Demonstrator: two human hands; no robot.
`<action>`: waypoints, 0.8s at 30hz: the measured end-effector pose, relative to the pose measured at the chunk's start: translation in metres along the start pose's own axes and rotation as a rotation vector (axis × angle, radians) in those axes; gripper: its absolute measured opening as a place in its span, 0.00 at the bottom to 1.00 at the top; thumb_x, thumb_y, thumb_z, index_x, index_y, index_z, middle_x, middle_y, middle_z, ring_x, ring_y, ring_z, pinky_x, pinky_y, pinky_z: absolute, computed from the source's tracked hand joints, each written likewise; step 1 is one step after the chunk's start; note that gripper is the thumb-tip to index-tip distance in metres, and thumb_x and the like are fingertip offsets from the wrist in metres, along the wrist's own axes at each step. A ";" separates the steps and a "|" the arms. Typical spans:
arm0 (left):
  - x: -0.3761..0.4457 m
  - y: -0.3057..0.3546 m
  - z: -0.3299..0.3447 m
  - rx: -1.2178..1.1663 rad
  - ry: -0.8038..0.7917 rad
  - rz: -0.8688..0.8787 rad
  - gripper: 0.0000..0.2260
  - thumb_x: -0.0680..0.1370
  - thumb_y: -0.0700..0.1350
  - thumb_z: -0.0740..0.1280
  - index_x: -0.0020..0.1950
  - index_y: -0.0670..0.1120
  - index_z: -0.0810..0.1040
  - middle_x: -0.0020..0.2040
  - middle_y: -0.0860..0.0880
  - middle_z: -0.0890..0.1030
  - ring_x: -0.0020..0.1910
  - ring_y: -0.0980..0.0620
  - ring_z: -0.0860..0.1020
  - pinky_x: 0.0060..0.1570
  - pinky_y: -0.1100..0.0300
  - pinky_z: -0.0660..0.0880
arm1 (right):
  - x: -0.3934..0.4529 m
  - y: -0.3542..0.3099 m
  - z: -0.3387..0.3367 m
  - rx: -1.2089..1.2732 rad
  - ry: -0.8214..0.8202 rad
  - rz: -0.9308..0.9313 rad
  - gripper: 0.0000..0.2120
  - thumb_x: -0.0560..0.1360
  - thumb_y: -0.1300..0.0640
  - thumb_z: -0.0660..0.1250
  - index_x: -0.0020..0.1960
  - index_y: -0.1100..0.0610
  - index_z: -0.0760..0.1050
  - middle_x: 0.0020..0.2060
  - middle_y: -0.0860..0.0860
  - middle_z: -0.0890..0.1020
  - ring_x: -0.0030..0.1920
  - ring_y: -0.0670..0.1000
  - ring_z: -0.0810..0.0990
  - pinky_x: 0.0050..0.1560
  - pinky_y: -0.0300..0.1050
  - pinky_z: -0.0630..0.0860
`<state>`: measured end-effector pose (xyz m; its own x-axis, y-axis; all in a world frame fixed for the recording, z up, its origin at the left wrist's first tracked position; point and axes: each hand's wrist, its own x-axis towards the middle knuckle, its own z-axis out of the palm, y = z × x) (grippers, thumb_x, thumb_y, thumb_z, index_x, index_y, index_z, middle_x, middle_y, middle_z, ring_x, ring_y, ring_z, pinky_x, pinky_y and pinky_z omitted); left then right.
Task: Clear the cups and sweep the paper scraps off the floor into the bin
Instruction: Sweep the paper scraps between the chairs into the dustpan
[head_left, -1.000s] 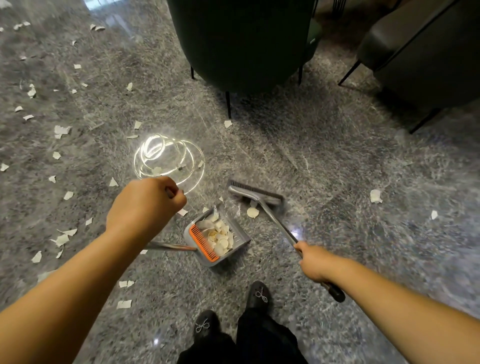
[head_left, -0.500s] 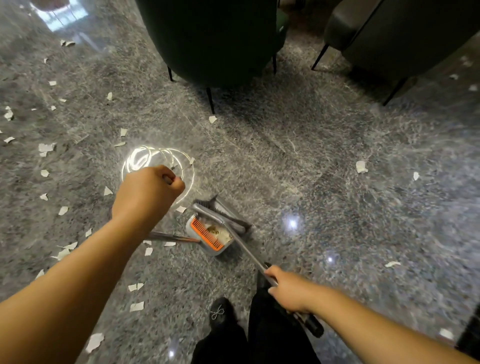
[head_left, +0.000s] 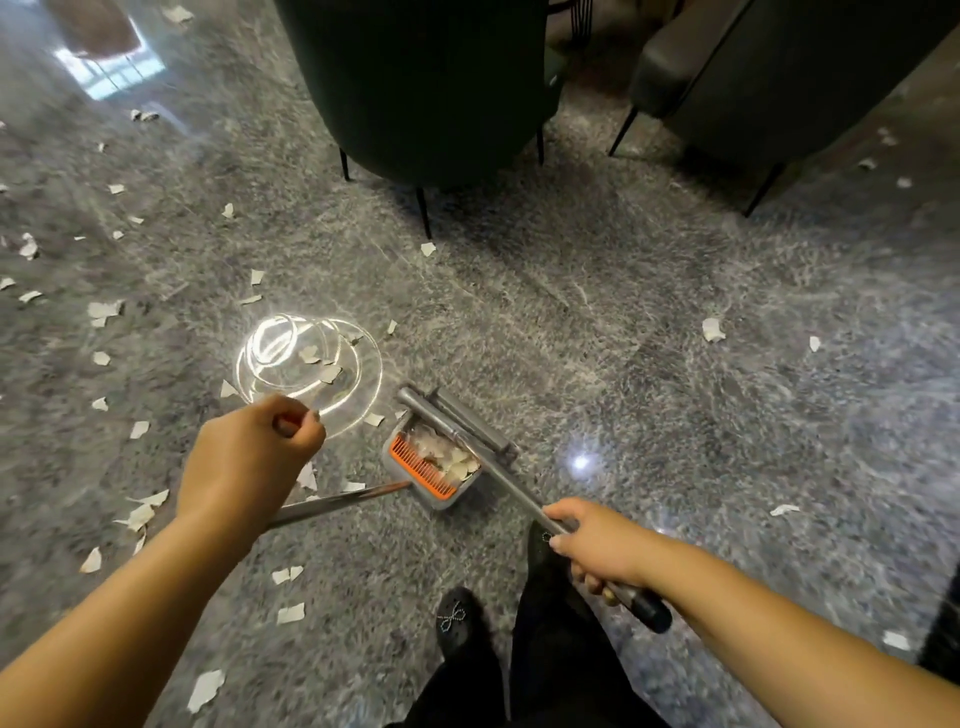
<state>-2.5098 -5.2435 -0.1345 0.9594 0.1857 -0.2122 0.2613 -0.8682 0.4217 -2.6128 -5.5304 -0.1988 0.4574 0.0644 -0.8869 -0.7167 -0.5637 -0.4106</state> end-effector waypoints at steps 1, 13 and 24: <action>-0.002 -0.005 -0.005 -0.016 0.008 -0.002 0.05 0.77 0.50 0.69 0.43 0.51 0.82 0.31 0.56 0.78 0.33 0.57 0.74 0.32 0.61 0.68 | -0.002 -0.002 0.001 0.035 0.005 0.008 0.21 0.81 0.57 0.58 0.73 0.51 0.62 0.33 0.53 0.74 0.22 0.45 0.71 0.23 0.38 0.69; -0.024 -0.074 -0.079 -0.092 0.048 -0.113 0.10 0.75 0.49 0.72 0.34 0.56 0.77 0.27 0.54 0.78 0.29 0.48 0.76 0.38 0.52 0.77 | -0.021 -0.048 -0.006 0.291 0.005 0.052 0.16 0.82 0.60 0.56 0.68 0.48 0.66 0.25 0.53 0.68 0.18 0.45 0.63 0.19 0.32 0.61; -0.045 -0.109 -0.089 -0.025 0.078 -0.243 0.10 0.74 0.47 0.73 0.35 0.58 0.77 0.32 0.50 0.81 0.36 0.45 0.79 0.41 0.52 0.75 | 0.037 -0.105 -0.029 0.191 0.022 0.084 0.20 0.82 0.61 0.55 0.72 0.50 0.62 0.28 0.54 0.67 0.18 0.45 0.63 0.20 0.32 0.61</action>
<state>-2.5720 -5.1161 -0.0921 0.8731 0.4233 -0.2418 0.4869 -0.7822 0.3886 -2.5052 -5.4924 -0.1825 0.4016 0.0046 -0.9158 -0.8387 -0.3997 -0.3698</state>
